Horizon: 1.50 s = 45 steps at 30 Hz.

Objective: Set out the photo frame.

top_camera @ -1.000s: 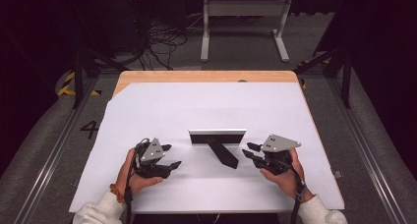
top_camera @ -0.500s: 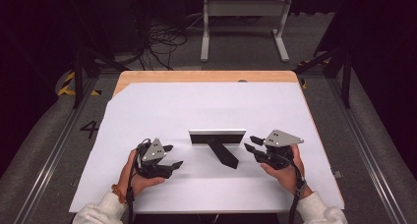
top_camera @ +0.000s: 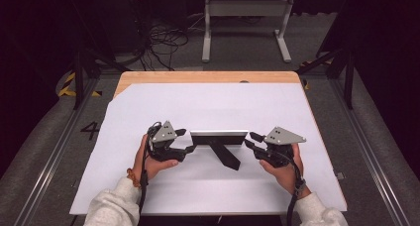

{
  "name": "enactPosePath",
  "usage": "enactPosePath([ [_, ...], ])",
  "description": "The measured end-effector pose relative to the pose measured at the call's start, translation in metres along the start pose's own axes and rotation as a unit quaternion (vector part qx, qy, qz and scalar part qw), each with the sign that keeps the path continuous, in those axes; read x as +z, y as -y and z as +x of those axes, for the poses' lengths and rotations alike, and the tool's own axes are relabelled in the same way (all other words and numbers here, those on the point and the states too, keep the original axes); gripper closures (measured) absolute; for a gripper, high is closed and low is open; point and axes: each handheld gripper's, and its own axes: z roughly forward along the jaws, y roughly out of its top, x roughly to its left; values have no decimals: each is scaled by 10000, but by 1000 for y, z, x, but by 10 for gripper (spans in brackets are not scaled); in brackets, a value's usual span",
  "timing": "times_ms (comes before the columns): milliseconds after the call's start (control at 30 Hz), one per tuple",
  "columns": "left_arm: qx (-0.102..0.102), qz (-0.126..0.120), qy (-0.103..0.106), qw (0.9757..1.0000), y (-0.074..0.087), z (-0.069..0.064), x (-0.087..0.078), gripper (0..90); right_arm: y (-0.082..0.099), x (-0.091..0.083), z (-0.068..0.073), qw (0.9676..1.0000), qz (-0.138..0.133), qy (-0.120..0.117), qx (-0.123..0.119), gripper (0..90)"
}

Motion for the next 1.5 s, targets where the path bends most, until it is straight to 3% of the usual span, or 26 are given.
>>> enactPosePath([
  [100, 43, -1, 24, 10000, -2, 0, 4, 375, 0, 6, 2, 10000, 25, 6, -8, 696],
  [167, 51, -137, -10, 9999, -3, 2, 5, 447, -1, 8, 3, 10000, 43, -20, -67, 721],
  [233, 62, -301, 97, 9995, -4, 2, 4, 538, -1, 8, 4, 9999, 21, -51, -95, 736],
  [600, 241, -268, 75, 9993, -8, -7, 4, 721, -2, 10, 6, 9999, -38, -63, -117, 777],
  [1500, 376, -118, 185, 9991, -8, -14, -2, 785, -3, 21, -5, 9997, -111, -104, 206, 770],
])
